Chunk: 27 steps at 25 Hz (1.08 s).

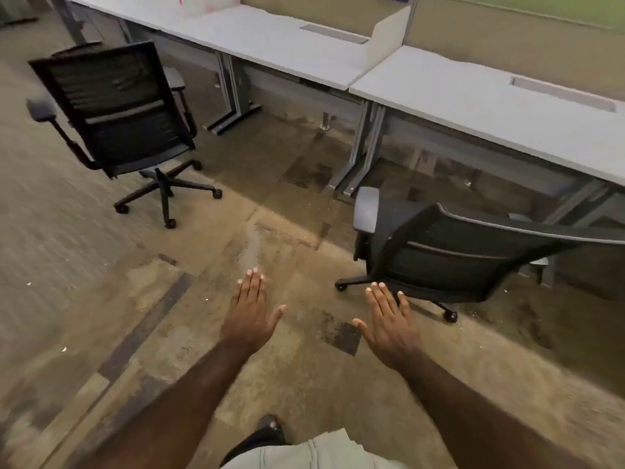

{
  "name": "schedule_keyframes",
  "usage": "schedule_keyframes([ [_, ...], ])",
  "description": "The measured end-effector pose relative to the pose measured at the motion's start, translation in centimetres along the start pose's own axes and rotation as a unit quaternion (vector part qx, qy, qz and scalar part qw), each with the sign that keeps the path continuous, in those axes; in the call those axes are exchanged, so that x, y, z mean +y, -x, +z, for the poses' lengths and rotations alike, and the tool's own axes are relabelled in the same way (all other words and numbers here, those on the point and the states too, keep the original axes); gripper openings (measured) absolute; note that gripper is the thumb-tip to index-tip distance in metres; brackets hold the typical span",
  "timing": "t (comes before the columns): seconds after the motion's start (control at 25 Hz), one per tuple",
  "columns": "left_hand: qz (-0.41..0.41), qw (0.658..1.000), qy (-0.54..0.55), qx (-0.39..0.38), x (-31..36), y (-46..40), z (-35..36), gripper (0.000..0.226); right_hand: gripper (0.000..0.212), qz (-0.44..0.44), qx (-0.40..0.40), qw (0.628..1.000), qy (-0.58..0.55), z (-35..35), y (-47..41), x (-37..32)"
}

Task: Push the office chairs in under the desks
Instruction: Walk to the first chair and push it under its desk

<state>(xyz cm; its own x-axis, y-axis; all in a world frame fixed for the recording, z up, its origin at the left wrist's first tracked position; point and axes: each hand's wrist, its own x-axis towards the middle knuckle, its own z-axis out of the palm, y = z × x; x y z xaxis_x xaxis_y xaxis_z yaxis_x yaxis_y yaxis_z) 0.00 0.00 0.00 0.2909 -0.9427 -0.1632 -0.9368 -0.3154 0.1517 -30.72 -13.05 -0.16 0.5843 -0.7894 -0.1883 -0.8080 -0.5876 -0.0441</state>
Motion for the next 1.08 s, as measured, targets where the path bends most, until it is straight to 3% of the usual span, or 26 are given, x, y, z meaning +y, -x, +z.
schedule_keyframes([
  [0.12,-0.061,0.998,0.028,0.004,-5.0,0.6,0.6,0.107,0.085,-0.024,-0.022,0.999,0.011,0.8,-2.7,-4.4],
  [0.52,-0.156,0.985,0.069,0.029,-17.7,0.0,-0.2,0.118,0.085,-0.147,-0.015,0.989,-0.008,-0.2,-15.9,-19.6],
  [0.72,-0.202,0.973,0.097,0.047,-22.3,-3.3,-1.6,0.102,0.086,-0.210,0.029,0.977,-0.016,-1.8,-22.5,-25.2],
  [0.88,-0.221,0.963,0.120,0.093,-26.8,-8.3,-3.6,0.091,0.085,-0.284,0.131,0.948,-0.052,-3.2,-30.3,-30.0],
  [1.08,-0.263,0.951,0.126,0.099,-33.6,-15.8,-7.9,0.098,0.086,-0.290,0.124,0.947,-0.056,-5.5,-41.6,-35.8],
])
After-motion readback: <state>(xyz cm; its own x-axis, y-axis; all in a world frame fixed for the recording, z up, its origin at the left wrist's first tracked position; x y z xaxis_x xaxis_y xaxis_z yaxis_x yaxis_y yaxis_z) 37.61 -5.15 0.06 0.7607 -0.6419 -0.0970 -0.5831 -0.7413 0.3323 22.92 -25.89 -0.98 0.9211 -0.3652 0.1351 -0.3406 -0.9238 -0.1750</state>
